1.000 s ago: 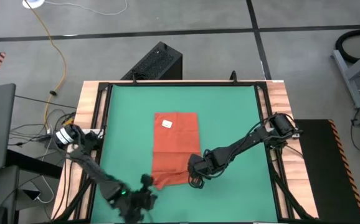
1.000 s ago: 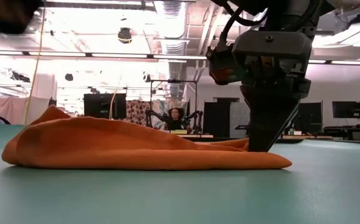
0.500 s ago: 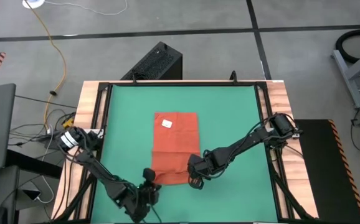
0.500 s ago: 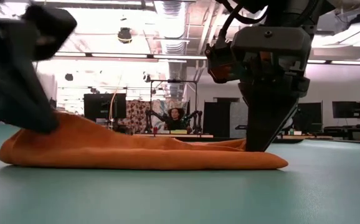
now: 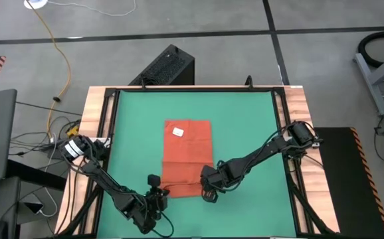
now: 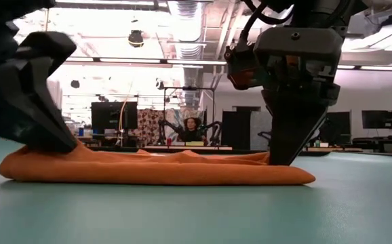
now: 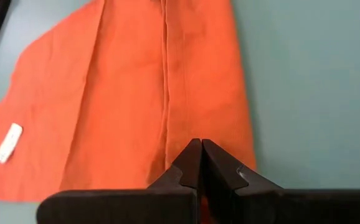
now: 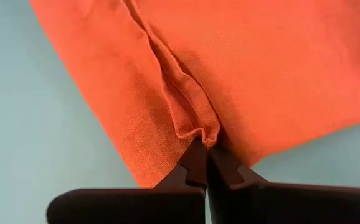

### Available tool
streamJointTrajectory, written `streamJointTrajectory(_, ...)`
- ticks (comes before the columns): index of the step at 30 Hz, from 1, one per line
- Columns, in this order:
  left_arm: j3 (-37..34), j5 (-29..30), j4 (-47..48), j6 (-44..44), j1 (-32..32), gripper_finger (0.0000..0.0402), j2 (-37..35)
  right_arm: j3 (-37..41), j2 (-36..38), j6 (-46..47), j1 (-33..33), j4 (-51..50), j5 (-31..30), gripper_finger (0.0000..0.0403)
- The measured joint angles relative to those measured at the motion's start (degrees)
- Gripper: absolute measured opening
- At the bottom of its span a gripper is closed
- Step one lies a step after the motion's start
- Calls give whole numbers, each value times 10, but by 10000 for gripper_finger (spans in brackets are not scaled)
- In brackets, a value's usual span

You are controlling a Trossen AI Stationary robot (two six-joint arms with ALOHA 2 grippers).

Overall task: Roll towel
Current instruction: Roll the orange towel

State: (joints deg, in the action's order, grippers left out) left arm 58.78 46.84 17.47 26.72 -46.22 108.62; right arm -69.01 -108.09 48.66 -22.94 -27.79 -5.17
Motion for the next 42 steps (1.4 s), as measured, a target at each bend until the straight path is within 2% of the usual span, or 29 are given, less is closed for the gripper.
streamJointTrajectory(9, -38, -12, -38, 43, -5, 0, 0, 0, 0, 13, -24, 0, -23, 16)
streamJointTrajectory(18, -75, -10, -121, 32, -5, 0, 0, 0, 0, 25, -73, -1, -57, 71)
streamJointTrajectory(25, -78, -10, -125, 25, -5, 0, 0, 0, 2, 26, -85, -15, -91, 109)
streamJointTrajectory(29, -78, -13, -126, 25, -5, 0, 0, 0, 20, 47, -94, -52, -111, 115)
streamJointTrajectory(32, -78, -14, -127, 25, -5, 0, 0, 0, 37, 51, -117, -73, -162, 116)
streamJointTrajectory(37, -78, -15, -132, 23, -5, 0, 0, 0, 44, -35, -174, -9, -360, 107)
streamJointTrajectory(39, -78, -16, -134, 24, -5, 0, 0, 0, 33, -61, -181, 15, -391, 94)
streamJointTrajectory(42, -79, -18, -140, 22, -5, 0, 0, 0, 7, -100, -186, 56, -404, 72)
